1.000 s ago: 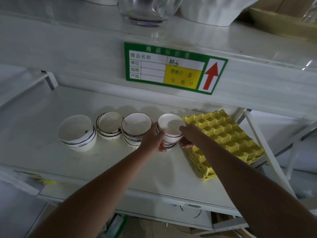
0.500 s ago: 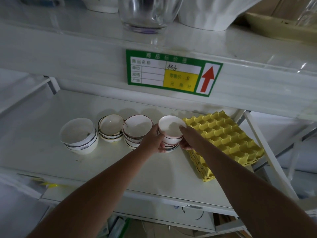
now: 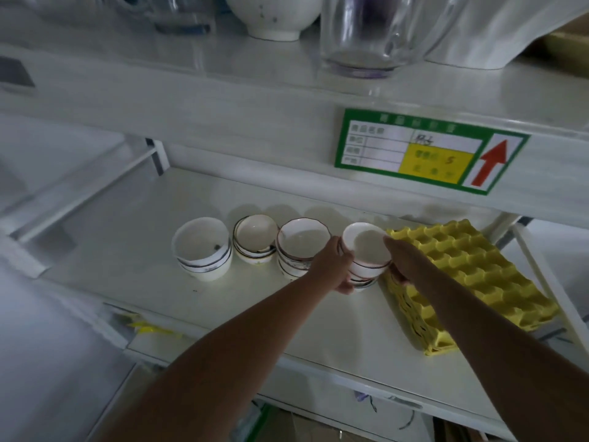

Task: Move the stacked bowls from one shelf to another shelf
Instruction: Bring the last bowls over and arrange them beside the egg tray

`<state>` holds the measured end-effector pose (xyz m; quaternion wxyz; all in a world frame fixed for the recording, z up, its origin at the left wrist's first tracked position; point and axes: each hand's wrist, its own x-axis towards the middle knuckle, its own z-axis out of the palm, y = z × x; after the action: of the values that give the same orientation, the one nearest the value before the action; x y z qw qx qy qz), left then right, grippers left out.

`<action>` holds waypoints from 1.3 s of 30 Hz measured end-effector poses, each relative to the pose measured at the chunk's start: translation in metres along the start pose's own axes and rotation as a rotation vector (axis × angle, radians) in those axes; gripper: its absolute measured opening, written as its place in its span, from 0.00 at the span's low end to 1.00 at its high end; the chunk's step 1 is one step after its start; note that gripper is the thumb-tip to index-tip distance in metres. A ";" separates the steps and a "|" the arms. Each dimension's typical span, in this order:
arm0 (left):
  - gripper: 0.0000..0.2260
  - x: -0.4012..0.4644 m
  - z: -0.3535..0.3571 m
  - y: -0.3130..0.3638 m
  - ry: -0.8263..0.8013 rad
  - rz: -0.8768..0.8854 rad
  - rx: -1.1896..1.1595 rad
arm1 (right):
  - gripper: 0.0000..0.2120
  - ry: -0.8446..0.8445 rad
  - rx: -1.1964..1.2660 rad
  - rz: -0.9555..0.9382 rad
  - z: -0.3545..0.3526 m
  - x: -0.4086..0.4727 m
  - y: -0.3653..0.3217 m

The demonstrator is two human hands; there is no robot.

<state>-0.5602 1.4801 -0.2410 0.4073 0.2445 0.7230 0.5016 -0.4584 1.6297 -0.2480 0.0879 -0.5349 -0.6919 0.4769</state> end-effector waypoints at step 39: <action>0.17 -0.032 -0.284 -0.108 0.449 -0.202 -0.084 | 0.24 -0.479 0.144 0.011 0.271 -0.104 -0.113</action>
<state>-0.7740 1.2657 -0.2827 0.2943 0.0362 0.7947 0.5297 -0.6608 1.3933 -0.2659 -0.0432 -0.4026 -0.6542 0.6388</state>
